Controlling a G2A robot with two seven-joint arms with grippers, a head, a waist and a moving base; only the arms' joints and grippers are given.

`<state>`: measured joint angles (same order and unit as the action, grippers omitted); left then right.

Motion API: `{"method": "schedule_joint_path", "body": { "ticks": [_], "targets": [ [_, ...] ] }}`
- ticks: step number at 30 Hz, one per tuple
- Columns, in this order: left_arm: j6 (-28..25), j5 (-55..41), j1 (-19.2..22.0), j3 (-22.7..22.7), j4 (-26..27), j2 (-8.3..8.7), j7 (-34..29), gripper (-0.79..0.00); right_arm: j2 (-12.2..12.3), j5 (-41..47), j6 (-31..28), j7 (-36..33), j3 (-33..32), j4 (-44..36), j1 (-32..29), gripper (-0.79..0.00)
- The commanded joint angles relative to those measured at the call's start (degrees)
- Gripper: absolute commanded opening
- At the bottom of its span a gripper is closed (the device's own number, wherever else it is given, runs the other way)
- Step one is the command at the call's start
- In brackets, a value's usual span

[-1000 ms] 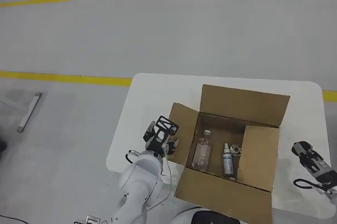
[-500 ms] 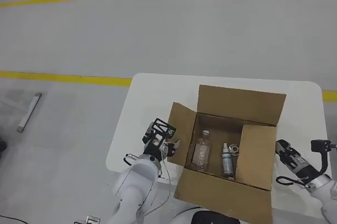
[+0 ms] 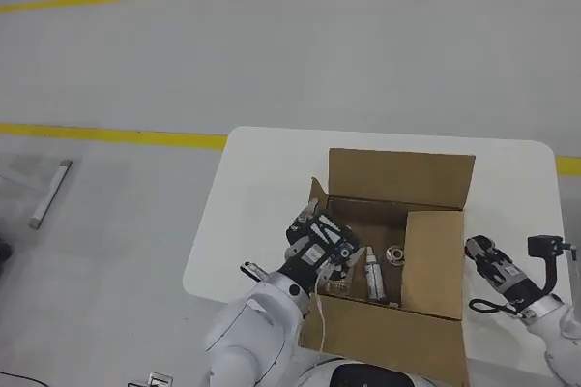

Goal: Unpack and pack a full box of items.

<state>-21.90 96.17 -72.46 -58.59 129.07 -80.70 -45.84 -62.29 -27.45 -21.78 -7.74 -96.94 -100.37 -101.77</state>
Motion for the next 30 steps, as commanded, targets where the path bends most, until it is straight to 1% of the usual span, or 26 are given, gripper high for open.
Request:
{"method": "schedule_joint_path", "body": {
  "ticks": [1, 3, 4, 6, 8, 11, 15, 18, 20, 30],
  "targets": [
    [-0.45, -2.79, 0.87, 2.36, -0.17, -0.30, 0.80, 0.000, 0.00, 0.63, -0.35, 0.09, -0.79, -0.14, -0.83, -0.785],
    [-0.08, -7.84, 1.92, 3.97, -0.98, -0.72, 2.59, 0.000, -0.02, 1.37, -0.67, 0.32, -1.67, -0.38, -1.78, -0.785],
    [-1.13, -8.59, 2.98, 4.80, -1.87, -0.84, 2.55, 0.000, -0.02, 1.62, -0.86, 0.30, -2.06, -0.55, -2.23, -0.785],
    [-1.65, -11.64, 4.67, 6.27, -3.94, -1.20, 3.43, 0.000, -0.04, 2.22, -1.09, 0.39, -2.86, -0.89, -2.96, -0.785],
    [-1.46, -16.94, 5.91, 7.63, -6.46, -1.67, 4.68, 0.000, -0.07, 2.80, -1.40, 0.74, -3.74, -1.49, -3.76, -0.785],
    [-1.20, -25.80, 7.76, 9.46, -11.15, -2.41, 5.97, 0.000, -0.09, 3.30, -1.74, 1.31, -5.44, -2.21, -4.92, -0.785],
    [-0.09, -37.19, 9.80, 10.99, -19.25, -3.31, 6.81, 0.000, -0.06, 2.53, -3.09, 2.21, -7.89, -2.75, -6.35, -0.785],
    [1.57, -43.56, 10.81, 11.48, -25.21, -3.78, 5.78, 0.000, -0.15, 2.96, -5.31, 3.67, -9.27, -2.76, -7.38, -0.785],
    [1.68, -44.23, 11.70, 11.72, -27.65, -3.85, 4.67, 0.000, -0.19, 3.10, -6.24, 4.22, -10.18, -2.67, -8.00, -0.785],
    [1.68, -44.23, 11.70, 11.72, -27.65, -3.85, 4.67, 0.000, -0.47, 3.92, -8.02, 3.82, -12.11, -3.60, -9.70, -0.785]
  ]
}}
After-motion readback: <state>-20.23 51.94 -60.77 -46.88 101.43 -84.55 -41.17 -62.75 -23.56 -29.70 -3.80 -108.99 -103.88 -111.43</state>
